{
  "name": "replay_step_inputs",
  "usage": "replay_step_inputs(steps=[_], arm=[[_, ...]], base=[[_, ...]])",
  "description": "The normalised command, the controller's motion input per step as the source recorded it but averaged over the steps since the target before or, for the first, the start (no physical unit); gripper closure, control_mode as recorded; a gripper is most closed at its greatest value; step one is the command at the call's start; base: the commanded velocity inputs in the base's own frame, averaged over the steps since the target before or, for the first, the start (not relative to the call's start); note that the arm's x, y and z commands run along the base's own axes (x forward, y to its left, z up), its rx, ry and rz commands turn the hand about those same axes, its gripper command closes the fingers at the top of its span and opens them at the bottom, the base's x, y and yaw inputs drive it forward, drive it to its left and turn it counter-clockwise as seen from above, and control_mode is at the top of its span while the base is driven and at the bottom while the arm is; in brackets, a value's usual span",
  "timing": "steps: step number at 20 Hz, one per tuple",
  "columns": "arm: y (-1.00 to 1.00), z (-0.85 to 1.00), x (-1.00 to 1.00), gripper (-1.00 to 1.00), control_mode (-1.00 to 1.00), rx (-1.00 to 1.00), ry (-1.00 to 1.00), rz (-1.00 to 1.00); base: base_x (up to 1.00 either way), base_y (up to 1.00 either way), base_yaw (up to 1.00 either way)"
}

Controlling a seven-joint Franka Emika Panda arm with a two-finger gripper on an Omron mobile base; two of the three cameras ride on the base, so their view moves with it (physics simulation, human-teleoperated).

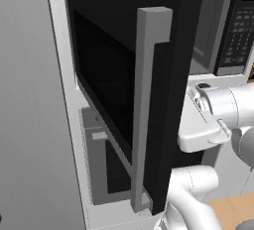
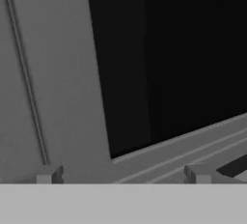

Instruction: Open the microwave, place the bowl with waffle inside the microwave, then close the microwave door and turn it on.

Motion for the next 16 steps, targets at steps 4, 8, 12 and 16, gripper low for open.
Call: replay_step_inputs(steps=[4, 8, 12, 16], arm=[[-0.01, -0.04, 0.16, -1.0, -1.0, 0.0, 0.1, -0.01], [0.0, -0.13, 0.35, -1.0, -1.0, 0.0, 0.32, -0.03], [0.04, -0.08, 0.3, -1.0, -1.0, -0.02, 0.37, -0.06], [-0.23, -0.06, 0.0, -1.0, -1.0, 0.0, 0.39, -0.22]], base=[[0.0, 0.0, 0.0], [0.0, 0.0, 0.0], [0.0, 0.0, 0.0], [0.0, 0.0, 0.0]])
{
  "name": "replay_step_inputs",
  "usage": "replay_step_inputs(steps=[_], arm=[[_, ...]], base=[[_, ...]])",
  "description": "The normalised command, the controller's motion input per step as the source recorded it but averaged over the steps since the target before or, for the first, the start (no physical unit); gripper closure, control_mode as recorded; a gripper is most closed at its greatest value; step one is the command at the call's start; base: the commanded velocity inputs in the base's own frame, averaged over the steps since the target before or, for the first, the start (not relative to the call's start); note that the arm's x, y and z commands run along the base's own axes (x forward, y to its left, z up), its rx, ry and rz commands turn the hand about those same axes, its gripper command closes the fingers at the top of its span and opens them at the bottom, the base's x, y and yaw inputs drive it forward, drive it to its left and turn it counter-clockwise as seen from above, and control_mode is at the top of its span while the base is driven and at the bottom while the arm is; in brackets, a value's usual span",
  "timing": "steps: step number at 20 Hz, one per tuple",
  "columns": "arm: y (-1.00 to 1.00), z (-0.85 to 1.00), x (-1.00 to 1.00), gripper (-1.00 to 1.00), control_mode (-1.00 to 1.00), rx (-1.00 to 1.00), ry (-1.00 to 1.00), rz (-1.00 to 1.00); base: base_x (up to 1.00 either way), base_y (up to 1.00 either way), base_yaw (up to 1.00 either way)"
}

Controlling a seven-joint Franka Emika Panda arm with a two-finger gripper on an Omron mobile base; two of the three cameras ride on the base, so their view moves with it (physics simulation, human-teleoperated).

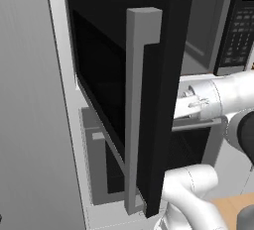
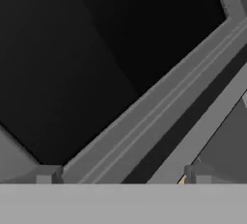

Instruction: Open the microwave, place the bowl with waffle inside the microwave, then close the microwave door and turn it on.

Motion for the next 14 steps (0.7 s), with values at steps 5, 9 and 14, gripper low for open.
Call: replay_step_inputs(steps=[5, 9, 14], arm=[[-0.67, -0.16, -0.03, -1.0, -1.0, -0.06, 0.33, -0.65], [-0.57, -0.47, 0.0, -1.0, -1.0, -0.26, 0.26, -0.68], [-0.85, -0.32, 0.11, -1.0, -1.0, -0.31, 0.29, -0.59]], base=[[0.0, 0.0, 0.0], [0.0, 0.0, 0.0], [0.0, 0.0, 0.0]])
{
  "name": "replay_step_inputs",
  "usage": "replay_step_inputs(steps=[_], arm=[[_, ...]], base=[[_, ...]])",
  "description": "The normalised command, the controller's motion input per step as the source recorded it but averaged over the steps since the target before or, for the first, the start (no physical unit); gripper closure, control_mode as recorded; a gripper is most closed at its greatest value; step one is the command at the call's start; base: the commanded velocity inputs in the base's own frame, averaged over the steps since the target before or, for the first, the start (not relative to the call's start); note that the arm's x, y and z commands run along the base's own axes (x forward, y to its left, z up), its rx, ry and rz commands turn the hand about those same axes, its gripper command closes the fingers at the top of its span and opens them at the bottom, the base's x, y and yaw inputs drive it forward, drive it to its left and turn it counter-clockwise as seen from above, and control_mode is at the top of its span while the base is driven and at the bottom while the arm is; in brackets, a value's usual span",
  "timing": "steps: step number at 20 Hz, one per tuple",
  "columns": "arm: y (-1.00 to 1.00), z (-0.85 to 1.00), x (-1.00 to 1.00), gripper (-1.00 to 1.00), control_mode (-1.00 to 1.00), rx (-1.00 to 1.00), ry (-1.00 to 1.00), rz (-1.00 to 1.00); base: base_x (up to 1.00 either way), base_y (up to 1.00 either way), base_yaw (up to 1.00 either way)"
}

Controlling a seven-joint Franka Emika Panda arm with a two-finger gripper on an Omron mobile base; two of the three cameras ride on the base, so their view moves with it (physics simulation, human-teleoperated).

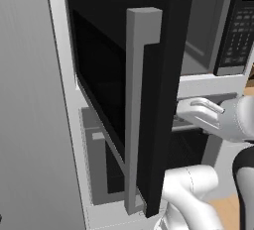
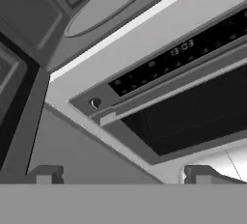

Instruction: Open the microwave, place the bowl with waffle inside the microwave, then close the microwave door and turn it on.

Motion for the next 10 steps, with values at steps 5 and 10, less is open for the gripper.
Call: replay_step_inputs(steps=[5, 10], arm=[[-1.0, -0.09, 0.21, -1.0, -1.0, -0.1, 0.31, -0.44], [-1.0, -0.21, 0.22, -1.0, -1.0, 0.0, 0.18, -0.3]], base=[[0.0, 0.0, 0.0], [0.0, 0.0, 0.0]])
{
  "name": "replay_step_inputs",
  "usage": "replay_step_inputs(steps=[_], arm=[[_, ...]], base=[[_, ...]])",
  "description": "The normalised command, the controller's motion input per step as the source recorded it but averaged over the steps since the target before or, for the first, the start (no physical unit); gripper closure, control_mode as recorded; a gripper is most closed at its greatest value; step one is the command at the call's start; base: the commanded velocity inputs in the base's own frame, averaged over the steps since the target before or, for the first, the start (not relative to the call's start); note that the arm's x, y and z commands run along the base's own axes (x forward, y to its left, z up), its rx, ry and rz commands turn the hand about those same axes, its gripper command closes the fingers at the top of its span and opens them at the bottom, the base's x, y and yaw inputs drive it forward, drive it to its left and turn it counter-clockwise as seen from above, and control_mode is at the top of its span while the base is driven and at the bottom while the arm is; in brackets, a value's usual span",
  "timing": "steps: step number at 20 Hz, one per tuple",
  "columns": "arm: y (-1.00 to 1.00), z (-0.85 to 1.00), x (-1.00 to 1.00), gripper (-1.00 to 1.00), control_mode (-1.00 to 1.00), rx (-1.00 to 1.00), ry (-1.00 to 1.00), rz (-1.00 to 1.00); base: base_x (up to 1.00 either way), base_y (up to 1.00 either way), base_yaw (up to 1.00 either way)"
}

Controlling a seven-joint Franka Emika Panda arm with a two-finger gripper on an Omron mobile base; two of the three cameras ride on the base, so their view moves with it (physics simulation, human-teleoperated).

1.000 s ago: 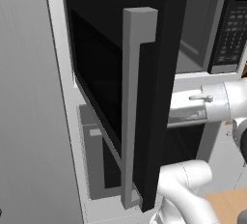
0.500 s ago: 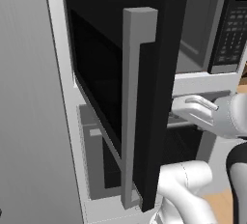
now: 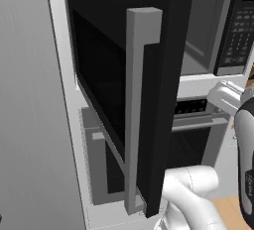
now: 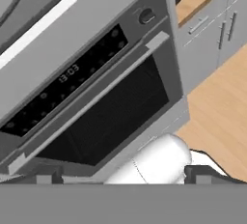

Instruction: Open the microwave, place the bowl with waffle inside the microwave, then close the microwave door and turn it on.

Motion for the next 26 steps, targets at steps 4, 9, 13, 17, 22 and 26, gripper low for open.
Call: replay_step_inputs(steps=[4, 9, 13, 17, 22, 26], arm=[[-1.0, -0.43, 0.2, -1.0, -1.0, 0.01, 0.12, -0.24], [-1.0, -0.61, 0.34, -1.0, -1.0, 0.05, 0.06, -0.21], [-1.0, -0.66, 0.47, -1.0, -1.0, 0.07, 0.04, -0.17], [-1.0, -0.71, 0.46, -1.0, -1.0, 0.08, 0.05, -0.17], [-1.0, -0.81, 0.47, -1.0, -1.0, 0.11, 0.04, -0.15], [-1.0, -0.84, 0.62, -1.0, -1.0, 0.13, 0.01, -0.09]], base=[[0.0, 0.0, 0.0], [0.0, 0.0, 0.0], [0.0, 0.0, 0.0], [0.0, 0.0, 0.0], [0.0, 0.0, 0.0], [0.0, 0.0, 0.0]])
